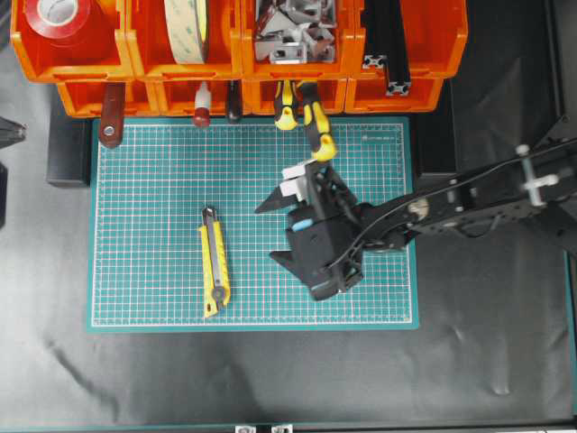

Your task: Pick cutter from container rack with right arm.

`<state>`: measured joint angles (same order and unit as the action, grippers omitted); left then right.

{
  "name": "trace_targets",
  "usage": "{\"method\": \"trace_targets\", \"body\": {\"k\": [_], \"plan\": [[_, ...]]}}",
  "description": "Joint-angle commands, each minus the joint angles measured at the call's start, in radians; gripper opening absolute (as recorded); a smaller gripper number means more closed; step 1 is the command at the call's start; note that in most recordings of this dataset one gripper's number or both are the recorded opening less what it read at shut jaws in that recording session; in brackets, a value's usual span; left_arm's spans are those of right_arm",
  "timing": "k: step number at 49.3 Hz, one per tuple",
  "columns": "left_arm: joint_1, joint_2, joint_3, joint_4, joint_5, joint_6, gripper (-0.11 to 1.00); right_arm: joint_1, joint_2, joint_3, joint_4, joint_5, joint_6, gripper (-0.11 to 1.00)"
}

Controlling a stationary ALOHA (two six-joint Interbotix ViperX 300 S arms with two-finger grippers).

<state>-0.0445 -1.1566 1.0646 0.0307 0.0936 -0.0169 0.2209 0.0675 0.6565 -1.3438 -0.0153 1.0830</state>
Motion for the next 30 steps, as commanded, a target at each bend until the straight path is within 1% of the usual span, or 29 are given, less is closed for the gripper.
{"method": "trace_targets", "body": {"k": [1, 6, 12, 14, 20, 24, 30], "plan": [[0.002, 0.014, -0.021, 0.003, 0.003, -0.003, 0.00, 0.008, -0.087, 0.006, 0.002, 0.012, 0.031, 0.78], [0.002, 0.012, -0.021, 0.003, 0.003, -0.002, 0.00, 0.009, -0.175, 0.037, 0.003, 0.023, 0.089, 0.78], [0.002, 0.014, -0.023, 0.003, 0.005, -0.002, 0.00, 0.011, -0.285, 0.089, 0.002, 0.052, 0.190, 0.77], [0.002, 0.014, -0.021, 0.003, 0.005, -0.002, 0.00, 0.014, -0.314, 0.107, 0.002, 0.058, 0.213, 0.77], [0.002, 0.015, -0.021, 0.003, 0.005, -0.002, 0.00, 0.041, -0.388, 0.153, 0.003, 0.067, 0.238, 0.77], [0.002, 0.012, -0.021, 0.003, 0.005, -0.002, 0.00, 0.066, -0.426, 0.167, 0.003, 0.084, 0.252, 0.77], [0.002, 0.009, -0.023, 0.003, 0.006, -0.002, 0.00, 0.101, -0.483, 0.181, 0.003, 0.137, 0.304, 0.77]]}}
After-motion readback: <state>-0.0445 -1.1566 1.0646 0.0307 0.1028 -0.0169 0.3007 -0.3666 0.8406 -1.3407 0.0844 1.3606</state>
